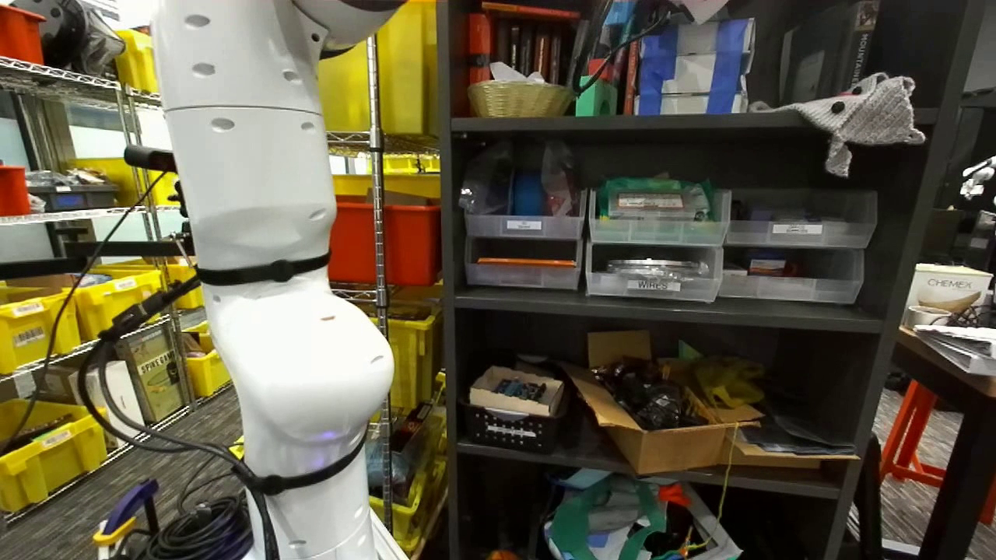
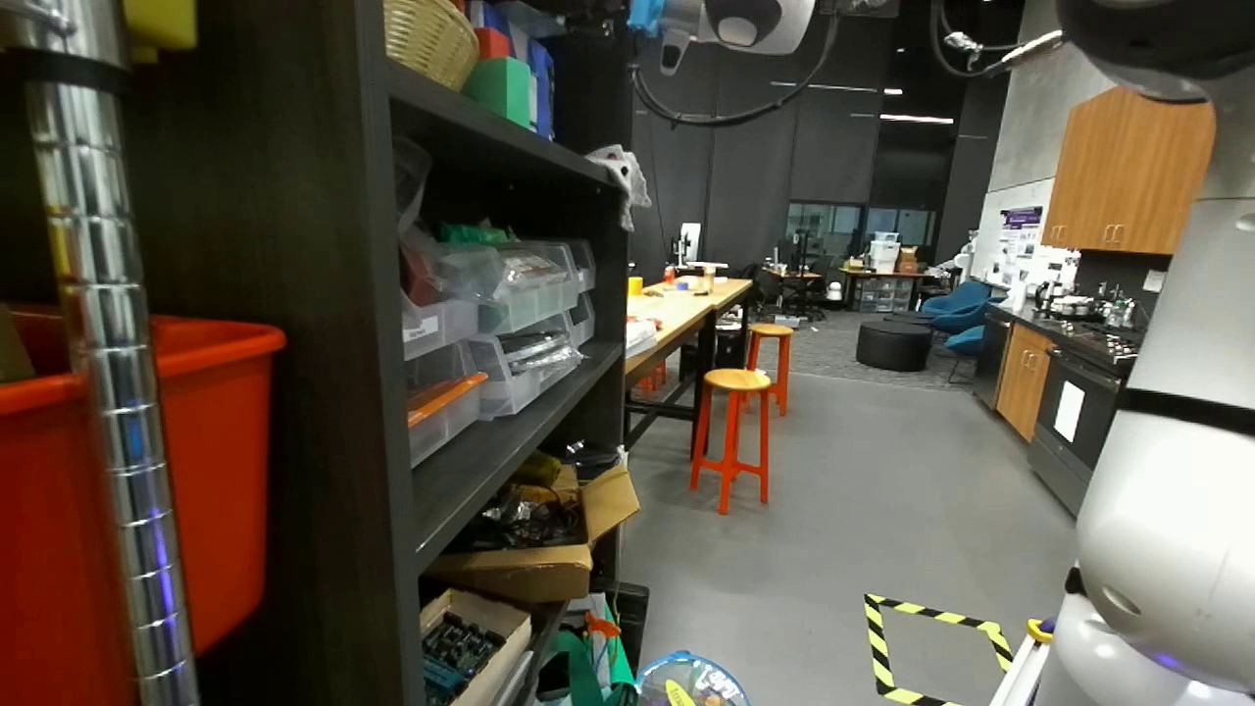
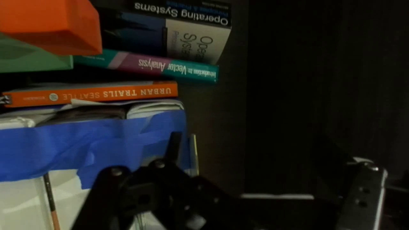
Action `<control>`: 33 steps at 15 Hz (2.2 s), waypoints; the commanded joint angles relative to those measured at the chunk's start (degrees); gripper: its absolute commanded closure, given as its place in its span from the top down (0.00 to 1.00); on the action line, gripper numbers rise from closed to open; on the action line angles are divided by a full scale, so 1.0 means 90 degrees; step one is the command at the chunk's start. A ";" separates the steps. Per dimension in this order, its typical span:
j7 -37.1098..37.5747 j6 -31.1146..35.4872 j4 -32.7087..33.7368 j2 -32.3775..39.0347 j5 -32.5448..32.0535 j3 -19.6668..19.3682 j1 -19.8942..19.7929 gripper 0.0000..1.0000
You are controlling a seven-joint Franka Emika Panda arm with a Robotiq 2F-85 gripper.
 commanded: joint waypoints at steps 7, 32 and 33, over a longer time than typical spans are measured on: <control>0.0074 0.1805 0.1796 0.1365 -0.0589 0.0443 0.0128 1.00; 0.1444 0.1782 0.2137 0.1415 -0.1294 0.0099 -0.0291 0.01; 0.1577 0.1780 0.2190 0.1441 -0.1190 0.0064 -0.0355 0.01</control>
